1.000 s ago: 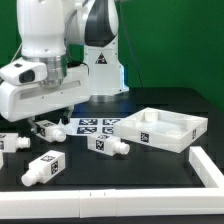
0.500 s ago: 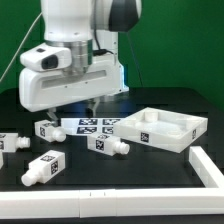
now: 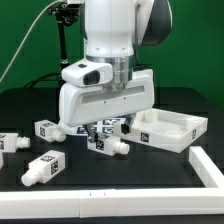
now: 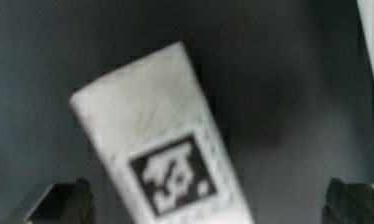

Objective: Assemble one leg

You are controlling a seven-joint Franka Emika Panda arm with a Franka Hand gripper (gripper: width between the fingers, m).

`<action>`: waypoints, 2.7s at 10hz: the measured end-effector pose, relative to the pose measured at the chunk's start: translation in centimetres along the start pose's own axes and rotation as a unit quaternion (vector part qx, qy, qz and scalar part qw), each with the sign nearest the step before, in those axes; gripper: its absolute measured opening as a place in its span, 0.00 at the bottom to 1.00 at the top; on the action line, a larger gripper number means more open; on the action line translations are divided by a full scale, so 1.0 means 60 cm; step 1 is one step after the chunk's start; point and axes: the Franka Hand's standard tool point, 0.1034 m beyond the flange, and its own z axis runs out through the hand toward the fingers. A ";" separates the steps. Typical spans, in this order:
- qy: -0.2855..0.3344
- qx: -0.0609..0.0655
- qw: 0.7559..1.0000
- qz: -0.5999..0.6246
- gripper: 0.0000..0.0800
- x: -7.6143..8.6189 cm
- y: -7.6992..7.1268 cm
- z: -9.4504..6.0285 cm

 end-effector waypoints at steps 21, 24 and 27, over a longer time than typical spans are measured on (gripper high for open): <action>-0.016 0.002 1.000 0.021 0.36 -0.206 0.001 0.006; -0.016 0.002 1.000 0.021 0.63 -0.205 0.002 0.005; -0.022 0.011 0.999 0.031 0.80 -0.143 -0.028 -0.054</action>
Offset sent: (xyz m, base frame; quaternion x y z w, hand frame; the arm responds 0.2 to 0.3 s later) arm 0.0000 0.0000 0.0000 0.0000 0.0000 0.0000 1.0000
